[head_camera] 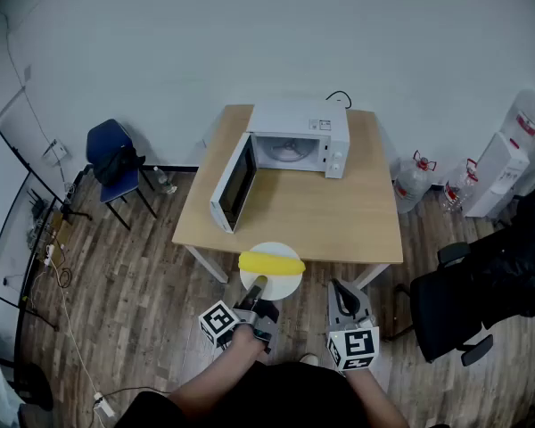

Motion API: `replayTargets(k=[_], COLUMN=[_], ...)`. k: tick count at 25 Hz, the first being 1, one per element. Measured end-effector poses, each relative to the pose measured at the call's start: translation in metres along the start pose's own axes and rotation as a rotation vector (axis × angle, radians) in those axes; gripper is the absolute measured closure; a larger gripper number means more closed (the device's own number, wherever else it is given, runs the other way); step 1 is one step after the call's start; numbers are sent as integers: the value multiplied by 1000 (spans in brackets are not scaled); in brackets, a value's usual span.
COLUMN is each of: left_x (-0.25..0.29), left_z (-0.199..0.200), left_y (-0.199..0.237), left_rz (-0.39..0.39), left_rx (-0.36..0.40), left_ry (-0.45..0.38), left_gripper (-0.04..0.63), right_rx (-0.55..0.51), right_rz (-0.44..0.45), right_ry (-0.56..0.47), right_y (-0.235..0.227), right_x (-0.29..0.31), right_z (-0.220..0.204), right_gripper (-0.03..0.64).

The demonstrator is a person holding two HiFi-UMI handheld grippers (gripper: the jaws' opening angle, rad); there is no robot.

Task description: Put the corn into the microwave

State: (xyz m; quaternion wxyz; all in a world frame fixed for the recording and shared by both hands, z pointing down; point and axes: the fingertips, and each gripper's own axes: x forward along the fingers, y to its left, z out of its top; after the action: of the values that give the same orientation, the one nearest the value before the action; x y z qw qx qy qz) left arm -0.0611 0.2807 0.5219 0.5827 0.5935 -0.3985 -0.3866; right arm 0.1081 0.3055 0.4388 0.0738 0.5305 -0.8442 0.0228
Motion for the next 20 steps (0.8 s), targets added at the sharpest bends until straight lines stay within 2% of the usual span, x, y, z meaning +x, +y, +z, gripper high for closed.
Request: replayTargets(k=[7, 14, 20], left_x=[-10, -8, -4], left_z=[1, -14, -29], left_y=[3, 3, 8], left_rz=[13, -5, 2], left_rx=[26, -5, -35], left_ry=[-25, -34, -58], left_gripper=[574, 574, 574], right_rx=[-19, 39, 29], right_rz=[15, -5, -2], right_ry=[21, 7, -3], right_y=[5, -15, -34], right_x=[-8, -16, -20], right_z=[-5, -7, -10], right_gripper=[557, 557, 557])
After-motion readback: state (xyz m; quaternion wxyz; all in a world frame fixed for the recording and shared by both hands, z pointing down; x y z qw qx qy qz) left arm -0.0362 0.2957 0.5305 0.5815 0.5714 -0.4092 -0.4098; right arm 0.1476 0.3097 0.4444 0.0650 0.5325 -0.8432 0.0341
